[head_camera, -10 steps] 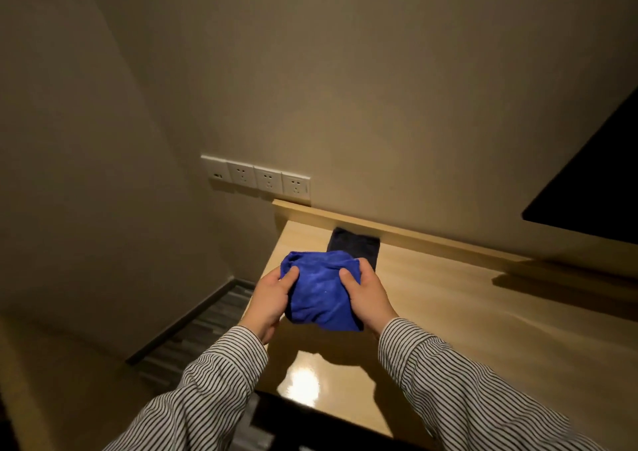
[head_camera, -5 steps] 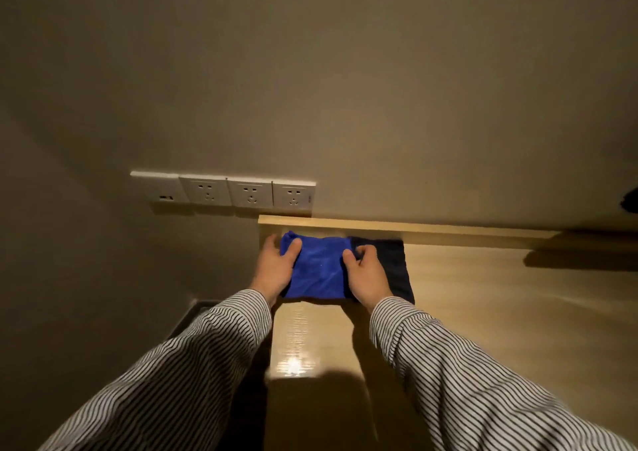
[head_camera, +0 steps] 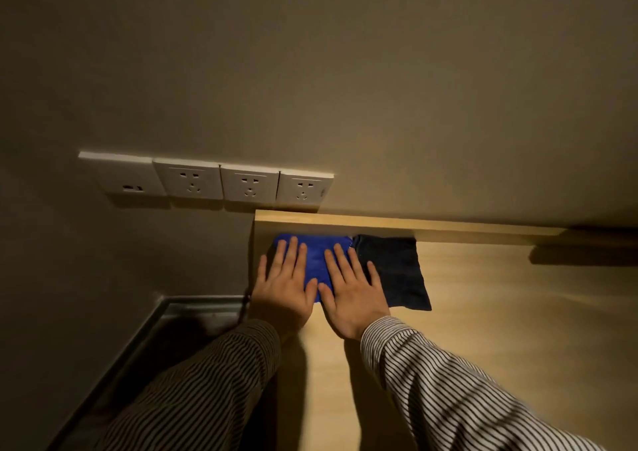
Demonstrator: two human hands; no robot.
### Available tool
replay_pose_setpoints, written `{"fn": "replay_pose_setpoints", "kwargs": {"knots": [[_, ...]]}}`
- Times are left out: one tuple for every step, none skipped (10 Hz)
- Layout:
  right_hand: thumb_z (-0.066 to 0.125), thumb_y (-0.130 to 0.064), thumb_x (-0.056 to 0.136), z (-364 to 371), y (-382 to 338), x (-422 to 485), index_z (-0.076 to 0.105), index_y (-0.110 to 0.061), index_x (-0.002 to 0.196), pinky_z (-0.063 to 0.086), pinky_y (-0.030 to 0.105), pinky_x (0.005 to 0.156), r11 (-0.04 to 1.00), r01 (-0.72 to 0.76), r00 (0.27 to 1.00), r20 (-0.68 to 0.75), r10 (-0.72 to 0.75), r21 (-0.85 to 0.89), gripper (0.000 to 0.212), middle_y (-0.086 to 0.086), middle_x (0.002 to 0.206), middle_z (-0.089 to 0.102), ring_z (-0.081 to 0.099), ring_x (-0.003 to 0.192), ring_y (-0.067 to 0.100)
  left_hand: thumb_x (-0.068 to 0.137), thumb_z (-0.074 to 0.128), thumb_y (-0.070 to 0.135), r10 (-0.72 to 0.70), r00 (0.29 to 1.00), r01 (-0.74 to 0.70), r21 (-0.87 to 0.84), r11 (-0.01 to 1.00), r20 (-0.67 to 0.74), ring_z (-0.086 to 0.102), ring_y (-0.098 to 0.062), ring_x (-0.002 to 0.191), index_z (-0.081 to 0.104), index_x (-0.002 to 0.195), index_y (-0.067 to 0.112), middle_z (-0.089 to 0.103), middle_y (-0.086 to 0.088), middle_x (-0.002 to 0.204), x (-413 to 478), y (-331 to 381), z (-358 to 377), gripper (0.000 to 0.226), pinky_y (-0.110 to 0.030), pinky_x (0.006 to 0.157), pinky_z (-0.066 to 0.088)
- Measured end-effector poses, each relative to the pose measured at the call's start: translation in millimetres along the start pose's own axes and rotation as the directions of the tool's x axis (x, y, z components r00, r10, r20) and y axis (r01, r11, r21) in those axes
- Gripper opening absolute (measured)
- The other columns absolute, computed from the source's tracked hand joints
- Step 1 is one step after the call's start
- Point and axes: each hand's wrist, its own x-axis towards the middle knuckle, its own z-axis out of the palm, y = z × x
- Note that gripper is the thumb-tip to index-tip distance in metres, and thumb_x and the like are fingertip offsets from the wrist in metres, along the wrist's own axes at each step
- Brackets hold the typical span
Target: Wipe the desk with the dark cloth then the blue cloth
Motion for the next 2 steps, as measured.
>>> {"fn": "replay_pose_setpoints", "kwargs": {"knots": [[-0.005,-0.067,0.099,-12.4,-0.5,-5.6,-0.011,-0.034,0.163,-0.012,0.05,0.124,0.999,-0.002,1.0,0.028,0.003,-0.04,0.073,-0.009,0.17,-0.019,-0.019,0.157,0.017,0.108,0.009,0.058,0.0,0.999,-0.001,0.008,1.0,0.049,-0.024,-0.018,0.161,-0.022,0.164,0.024,-0.03,0.002,0.172,0.6,2.3,-9.3,0.073,-0.049,0.123,-0.021],[0.0,-0.069,0.098,-27.4,6.0,-30.8,-0.009,-0.036,0.163,-0.012,0.049,0.123,1.0,-0.01,0.999,-0.035,0.01,-0.005,0.074,-0.01,0.17,-0.018,-0.018,0.158,0.017,0.104,0.003,0.066,0.01,1.0,-0.009,0.007,1.0,-0.003,-0.029,-0.017,0.158,-0.029,0.161,0.029,-0.031,0.003,0.172,-15.5,9.7,-22.4,0.075,-0.05,0.124,-0.024]]}}
